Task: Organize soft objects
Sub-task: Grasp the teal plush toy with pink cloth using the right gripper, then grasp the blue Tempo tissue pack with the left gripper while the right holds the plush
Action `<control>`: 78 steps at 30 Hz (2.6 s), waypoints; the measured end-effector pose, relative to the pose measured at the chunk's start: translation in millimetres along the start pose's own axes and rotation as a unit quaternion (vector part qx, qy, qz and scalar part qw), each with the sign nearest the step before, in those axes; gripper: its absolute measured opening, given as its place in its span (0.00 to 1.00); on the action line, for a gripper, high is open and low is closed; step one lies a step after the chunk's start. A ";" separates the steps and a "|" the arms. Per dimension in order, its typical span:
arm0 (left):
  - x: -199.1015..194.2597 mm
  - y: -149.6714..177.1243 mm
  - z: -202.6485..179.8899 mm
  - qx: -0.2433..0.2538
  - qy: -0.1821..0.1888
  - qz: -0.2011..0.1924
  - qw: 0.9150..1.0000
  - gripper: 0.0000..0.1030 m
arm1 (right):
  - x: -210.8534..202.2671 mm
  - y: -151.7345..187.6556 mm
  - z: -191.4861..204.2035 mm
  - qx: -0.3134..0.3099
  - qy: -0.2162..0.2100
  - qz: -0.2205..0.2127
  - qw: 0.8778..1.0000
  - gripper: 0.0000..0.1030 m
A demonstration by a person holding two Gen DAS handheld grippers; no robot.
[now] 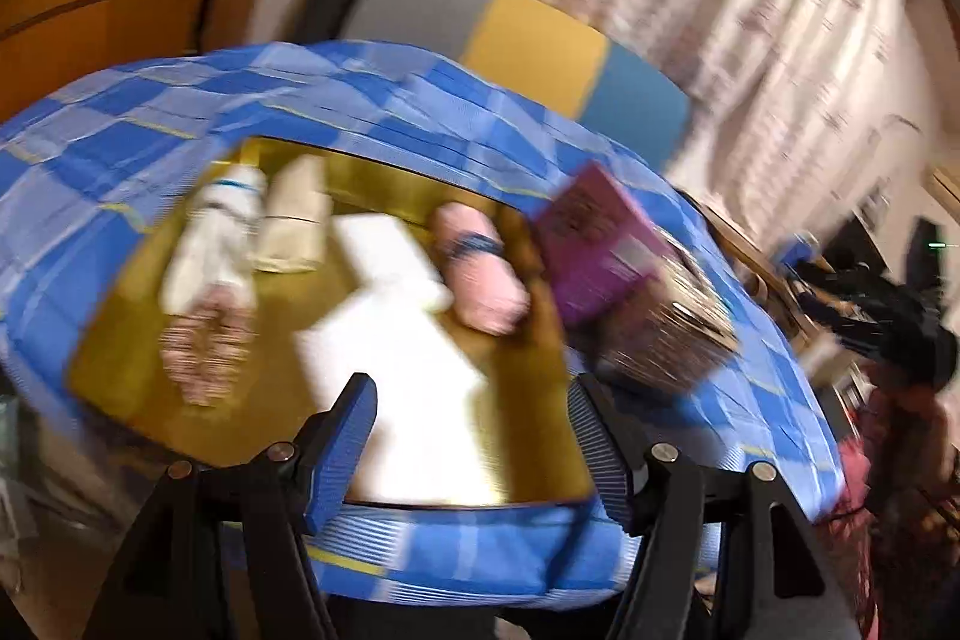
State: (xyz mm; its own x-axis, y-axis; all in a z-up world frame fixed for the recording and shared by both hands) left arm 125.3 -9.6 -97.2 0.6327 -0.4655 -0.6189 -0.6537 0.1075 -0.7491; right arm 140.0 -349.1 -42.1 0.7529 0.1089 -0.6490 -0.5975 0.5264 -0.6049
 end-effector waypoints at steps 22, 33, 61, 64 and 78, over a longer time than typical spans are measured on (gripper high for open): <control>48.6 -13.1 -130.5 0.120 0.063 0.066 0.989 0.66 | 155.5 -65.9 -129.0 0.040 0.103 0.069 0.992 0.72; 67.8 -26.2 -171.9 0.146 0.084 0.074 0.983 0.66 | 127.5 -62.9 -146.7 -0.026 0.129 0.060 0.989 0.35; 321.5 -150.5 -335.0 0.168 0.038 0.203 0.964 0.66 | 41.3 -60.4 -281.2 0.189 0.142 0.040 0.971 0.35; 351.1 -149.4 -333.5 0.175 0.020 0.219 0.960 0.66 | 44.2 -60.1 -279.6 0.185 0.144 0.044 0.971 0.36; 423.8 -123.2 -319.8 0.210 -0.029 0.285 0.935 0.53 | 47.1 -60.9 -279.6 0.192 0.138 0.048 0.970 0.36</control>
State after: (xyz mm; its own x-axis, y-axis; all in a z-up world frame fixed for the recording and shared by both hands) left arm 341.2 -501.0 -191.7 0.2604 -0.1793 -0.9487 -0.6787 0.6649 -0.3120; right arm 134.7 -611.8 -164.9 0.5646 -0.0289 -0.8249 -0.4743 0.8066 -0.3529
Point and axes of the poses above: each gripper's, at about its wrist camera, not at the fingertips, and x roughly the way its jaws point, z to its left, y to its underside, the point moved 6 cm from there along x, roughly the way its jaws point, and after that the axes turned 13 degrees about x, right-handed, at the moved point
